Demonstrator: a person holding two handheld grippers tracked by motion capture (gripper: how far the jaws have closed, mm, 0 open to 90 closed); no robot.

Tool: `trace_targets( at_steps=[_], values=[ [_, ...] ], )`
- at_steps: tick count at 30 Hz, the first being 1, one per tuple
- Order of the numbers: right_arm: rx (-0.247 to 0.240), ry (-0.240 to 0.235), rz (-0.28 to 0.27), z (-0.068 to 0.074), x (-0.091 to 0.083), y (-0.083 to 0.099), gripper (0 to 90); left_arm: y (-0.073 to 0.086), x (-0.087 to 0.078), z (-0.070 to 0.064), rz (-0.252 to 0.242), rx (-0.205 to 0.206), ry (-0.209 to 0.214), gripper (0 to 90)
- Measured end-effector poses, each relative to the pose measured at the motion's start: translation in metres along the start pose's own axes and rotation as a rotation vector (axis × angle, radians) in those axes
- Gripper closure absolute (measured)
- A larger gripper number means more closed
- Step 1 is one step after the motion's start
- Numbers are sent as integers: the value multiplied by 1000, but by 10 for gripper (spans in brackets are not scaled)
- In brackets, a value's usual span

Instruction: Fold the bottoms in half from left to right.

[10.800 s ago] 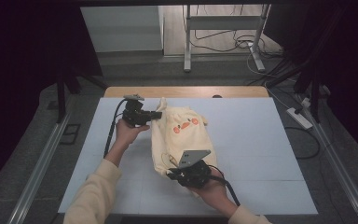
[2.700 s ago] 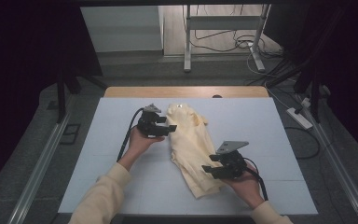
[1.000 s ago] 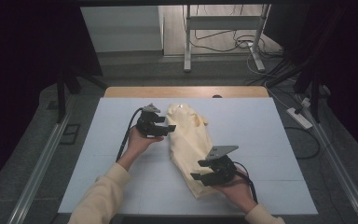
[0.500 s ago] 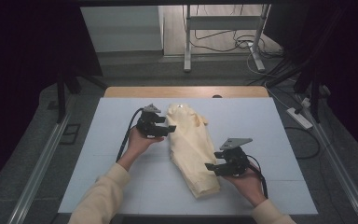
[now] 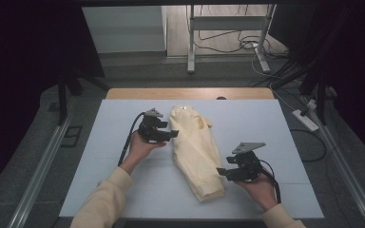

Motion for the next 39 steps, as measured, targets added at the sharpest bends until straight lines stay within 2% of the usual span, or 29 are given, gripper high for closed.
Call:
trace_targets(
  at_steps=[6,11,17,21,24,27,31,33,35,37,39],
  values=[
    [-6,-8,13,1,0,4,370,12,-6,-8,16,-9,-2,286],
    [-9,-11,24,2,2,6,364,22,-20,-16,21,8,-10,279],
    [-10,3,34,5,7,6,359,36,-34,-23,17,6,-12,279],
    [-37,43,61,7,15,6,358,42,-38,-28,26,14,-7,277],
    [-34,43,93,7,23,8,356,44,-41,-31,26,25,-8,277],
    [-12,34,105,5,25,9,360,45,-42,-31,23,26,-5,277],
    [41,-22,128,2,29,13,418,45,-41,-31,32,30,-3,277],
    [54,-27,127,1,30,13,434,45,-40,-31,31,33,-1,277],
    [51,-45,129,2,29,13,509,45,-41,-31,27,35,-2,278],
    [50,-79,131,4,30,13,628,45,-41,-30,25,32,-2,279],
    [50,-102,134,5,30,13,692,45,-41,-30,25,32,-3,279]
  ],
)
Point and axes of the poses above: each handheld gripper's, and its own axes: x roughly forward along the jaws, y roughly out of its underside, z roughly to its left, the point moved 1 cm from there along x, roughly forward along the jaws, and after that the axes turned 6 degrees about y, right-handed, at the moved point
